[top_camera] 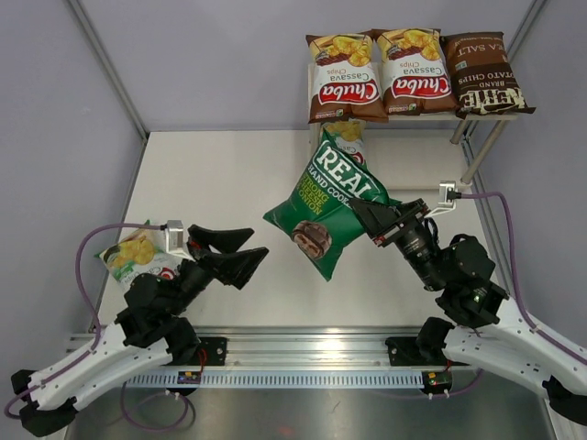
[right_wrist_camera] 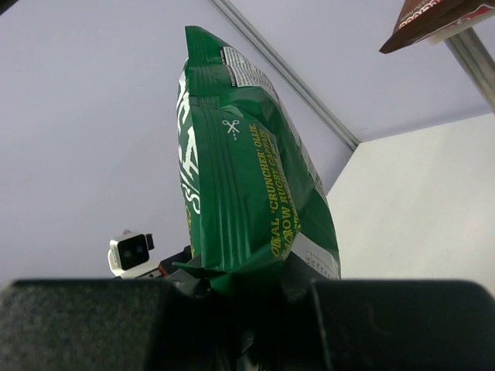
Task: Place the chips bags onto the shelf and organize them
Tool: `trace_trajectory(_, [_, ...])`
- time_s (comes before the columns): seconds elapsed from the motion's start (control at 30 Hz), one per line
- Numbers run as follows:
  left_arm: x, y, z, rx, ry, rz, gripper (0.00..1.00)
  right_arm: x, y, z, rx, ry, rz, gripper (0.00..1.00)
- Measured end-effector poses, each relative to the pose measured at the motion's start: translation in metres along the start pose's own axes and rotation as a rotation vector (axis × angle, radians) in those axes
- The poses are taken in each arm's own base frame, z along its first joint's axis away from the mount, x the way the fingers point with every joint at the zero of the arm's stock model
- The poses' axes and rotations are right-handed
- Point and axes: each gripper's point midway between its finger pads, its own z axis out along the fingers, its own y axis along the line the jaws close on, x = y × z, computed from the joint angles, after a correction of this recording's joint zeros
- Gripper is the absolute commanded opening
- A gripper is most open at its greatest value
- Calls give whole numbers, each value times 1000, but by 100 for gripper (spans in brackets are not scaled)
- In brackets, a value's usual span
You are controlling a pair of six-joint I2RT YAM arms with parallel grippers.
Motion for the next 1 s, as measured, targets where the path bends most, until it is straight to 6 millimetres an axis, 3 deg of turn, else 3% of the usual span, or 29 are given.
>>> trace_trajectory(0.17, [0,-31,25,145,-16,-71,99,2,7,11,-20,-12,61,5])
trace_trajectory(0.3, [4,-40,37,186,-12,-124,99,5,11,15,-38,-7,86,5])
trace_trajectory(0.73, [-16,-51,24,256,-105,-211,99,-45,50,14,-121,-123,60,5])
trace_trajectory(1.0, [-12,-54,42,257,-86,-208,99,-38,84,23,-231,-38,132,6])
